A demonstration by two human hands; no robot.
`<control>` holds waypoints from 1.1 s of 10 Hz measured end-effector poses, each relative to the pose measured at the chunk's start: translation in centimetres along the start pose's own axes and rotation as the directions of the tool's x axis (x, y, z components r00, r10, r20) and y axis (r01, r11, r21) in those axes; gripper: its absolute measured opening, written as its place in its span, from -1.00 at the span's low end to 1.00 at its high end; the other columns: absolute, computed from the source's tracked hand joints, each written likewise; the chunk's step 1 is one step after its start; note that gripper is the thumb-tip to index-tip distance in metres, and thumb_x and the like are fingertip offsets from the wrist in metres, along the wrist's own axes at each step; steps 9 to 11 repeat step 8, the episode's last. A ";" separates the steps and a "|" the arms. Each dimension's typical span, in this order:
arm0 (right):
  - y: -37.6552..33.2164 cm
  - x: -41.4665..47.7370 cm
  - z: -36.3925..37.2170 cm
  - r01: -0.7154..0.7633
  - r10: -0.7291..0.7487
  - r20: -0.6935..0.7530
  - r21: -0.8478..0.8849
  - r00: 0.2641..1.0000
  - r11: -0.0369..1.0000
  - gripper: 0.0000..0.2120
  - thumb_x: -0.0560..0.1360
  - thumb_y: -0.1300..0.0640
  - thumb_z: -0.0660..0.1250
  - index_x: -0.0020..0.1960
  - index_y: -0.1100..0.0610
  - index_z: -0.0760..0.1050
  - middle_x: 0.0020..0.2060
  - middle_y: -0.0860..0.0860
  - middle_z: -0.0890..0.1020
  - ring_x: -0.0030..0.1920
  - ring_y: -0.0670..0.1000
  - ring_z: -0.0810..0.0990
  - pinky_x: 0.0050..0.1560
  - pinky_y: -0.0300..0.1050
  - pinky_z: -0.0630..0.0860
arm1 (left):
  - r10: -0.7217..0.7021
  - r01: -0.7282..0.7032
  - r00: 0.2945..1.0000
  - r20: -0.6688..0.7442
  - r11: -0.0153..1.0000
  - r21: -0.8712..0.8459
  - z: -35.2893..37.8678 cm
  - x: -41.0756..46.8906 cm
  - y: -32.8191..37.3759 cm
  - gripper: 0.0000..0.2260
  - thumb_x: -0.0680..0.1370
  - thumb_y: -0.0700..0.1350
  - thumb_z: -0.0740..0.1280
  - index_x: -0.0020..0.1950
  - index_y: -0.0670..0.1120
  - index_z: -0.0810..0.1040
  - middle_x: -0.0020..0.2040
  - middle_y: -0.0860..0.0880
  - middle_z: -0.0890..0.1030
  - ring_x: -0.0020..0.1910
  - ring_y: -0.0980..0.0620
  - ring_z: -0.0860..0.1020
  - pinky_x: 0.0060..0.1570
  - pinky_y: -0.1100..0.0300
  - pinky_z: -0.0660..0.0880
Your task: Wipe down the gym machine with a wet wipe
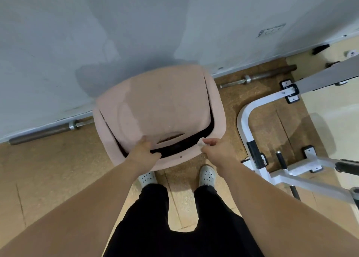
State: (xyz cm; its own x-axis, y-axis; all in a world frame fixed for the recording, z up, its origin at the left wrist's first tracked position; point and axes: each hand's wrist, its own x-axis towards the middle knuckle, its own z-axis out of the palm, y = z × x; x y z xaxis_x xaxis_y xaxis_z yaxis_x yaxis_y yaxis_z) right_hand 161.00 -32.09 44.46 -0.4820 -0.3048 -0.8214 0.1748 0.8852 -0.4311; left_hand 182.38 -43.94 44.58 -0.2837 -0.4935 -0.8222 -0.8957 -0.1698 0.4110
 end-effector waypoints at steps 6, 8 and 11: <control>-4.7 -3.5 2.5 -0.028 0.043 0.139 -0.113 0.989 0.993 -0.53 0.58 0.21 0.29 0.48 0.02 0.46 0.38 0.07 0.53 0.30 0.13 0.54 0.37 0.16 0.52 | 0.119 -0.122 0.991 0.063 0.992 0.044 -6.4 0.6 -0.8 -0.46 0.66 -0.17 0.22 0.64 -0.03 0.19 0.66 0.05 0.09 0.57 -0.13 0.18 0.41 0.20 0.17; -7.1 -10.2 0.4 0.082 -0.089 0.067 0.095 0.994 0.992 -0.57 0.67 -0.10 0.25 0.50 0.00 0.44 0.45 -0.01 0.49 0.43 0.07 0.46 0.48 0.09 0.37 | 0.036 -0.032 0.999 0.022 0.988 -0.151 -9.8 -5.6 3.1 -0.49 0.71 0.09 0.18 0.63 -0.06 0.25 0.64 -0.04 0.22 0.58 -0.11 0.25 0.52 0.08 0.13; -7.1 -10.2 0.4 0.082 -0.089 0.067 0.095 0.994 0.992 -0.57 0.67 -0.10 0.25 0.50 0.00 0.44 0.45 -0.01 0.49 0.43 0.07 0.46 0.48 0.09 0.37 | 0.036 -0.032 0.999 0.022 0.988 -0.151 -9.8 -5.6 3.1 -0.49 0.71 0.09 0.18 0.63 -0.06 0.25 0.64 -0.04 0.22 0.58 -0.11 0.25 0.52 0.08 0.13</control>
